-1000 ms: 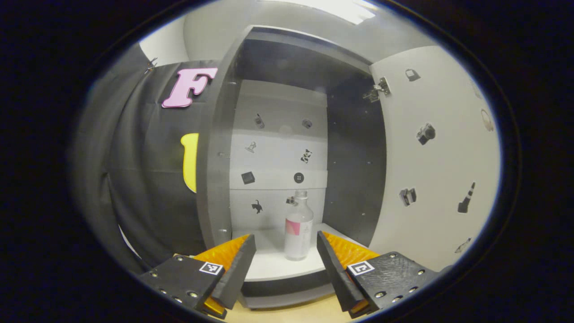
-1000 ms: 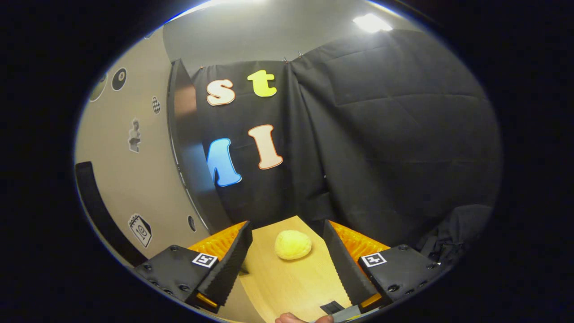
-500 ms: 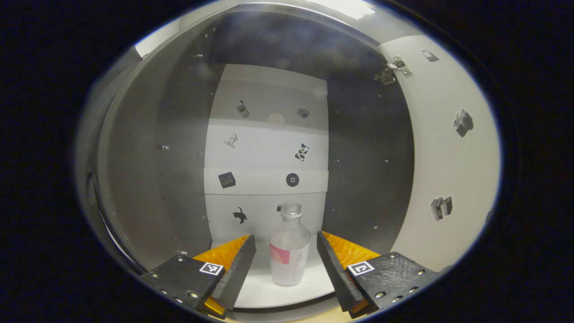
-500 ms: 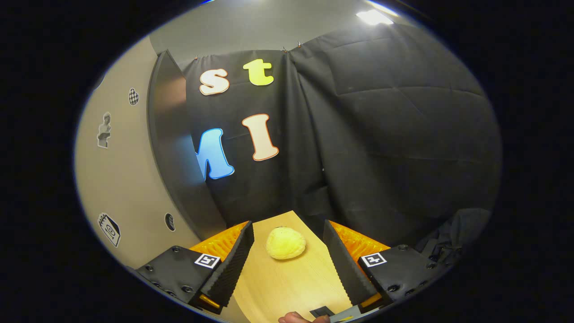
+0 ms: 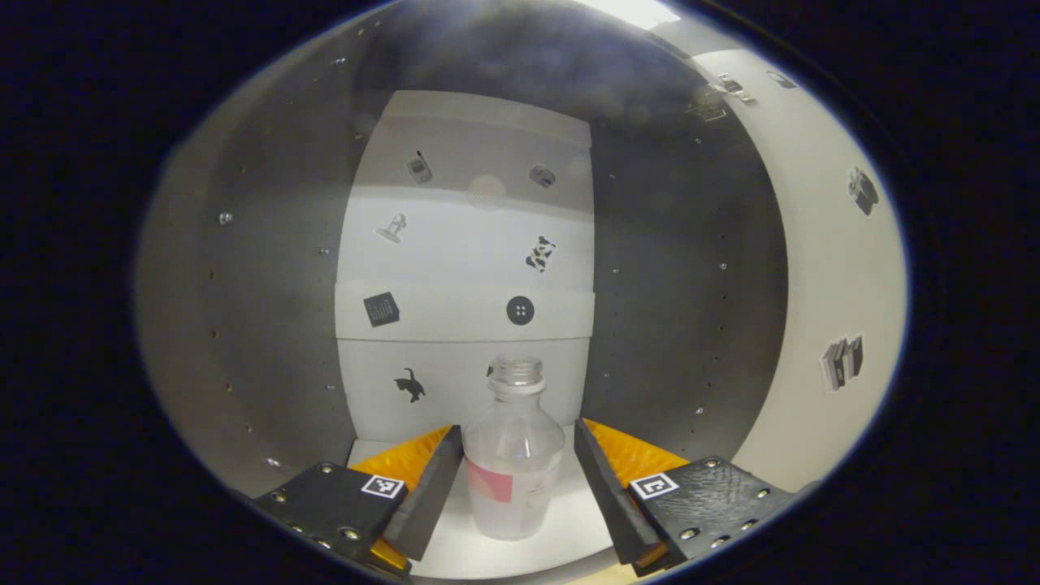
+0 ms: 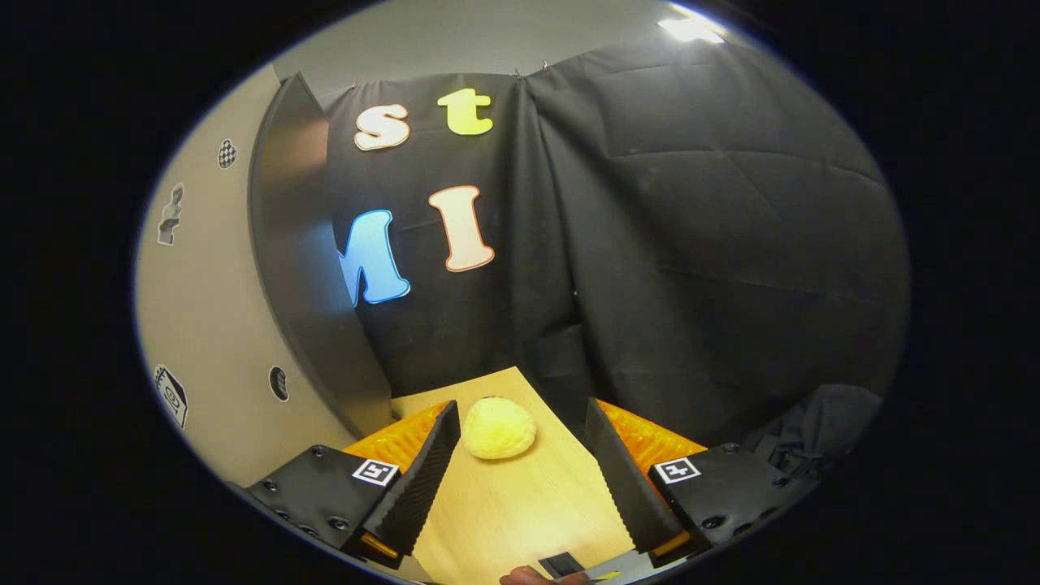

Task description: Open the cabinet door with the right hand, grasp the bottle in the cabinet with the left hand and place it on the coaster, then close the cabinet door with the right hand.

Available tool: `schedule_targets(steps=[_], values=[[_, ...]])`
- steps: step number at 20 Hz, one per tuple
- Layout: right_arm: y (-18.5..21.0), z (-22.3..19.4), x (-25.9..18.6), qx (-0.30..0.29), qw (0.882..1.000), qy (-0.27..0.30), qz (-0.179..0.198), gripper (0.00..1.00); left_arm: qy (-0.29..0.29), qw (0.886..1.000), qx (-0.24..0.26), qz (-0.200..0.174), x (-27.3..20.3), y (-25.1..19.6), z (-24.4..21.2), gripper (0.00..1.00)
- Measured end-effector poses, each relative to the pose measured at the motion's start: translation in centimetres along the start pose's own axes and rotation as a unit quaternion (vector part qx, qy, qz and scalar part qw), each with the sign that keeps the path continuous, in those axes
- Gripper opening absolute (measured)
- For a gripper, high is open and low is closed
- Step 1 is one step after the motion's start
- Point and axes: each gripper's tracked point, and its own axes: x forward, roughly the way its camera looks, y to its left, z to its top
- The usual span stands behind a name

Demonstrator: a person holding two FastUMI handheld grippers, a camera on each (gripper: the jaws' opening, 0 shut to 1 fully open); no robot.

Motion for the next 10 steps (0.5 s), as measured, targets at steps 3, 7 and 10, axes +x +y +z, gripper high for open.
schedule_targets(steps=[3,7,10], values=[[0.2,-0.3,0.4,-0.008,1.0,0.007,0.002,0.99,0.014,1.0,0.001,0.0,0.6,-0.2,-1.1,0.85],[0.4,-0.8,0.8,-0.017,1.0,0.016,0.007,0.98,0.016,1.0,-0.012,-0.002,1.2,-0.3,-1.8,0.83],[-0.1,-1.2,1.3,-0.028,0.999,0.021,0.004,0.99,0.026,1.0,0.0,0.011,1.3,0.3,-2.6,0.82]])
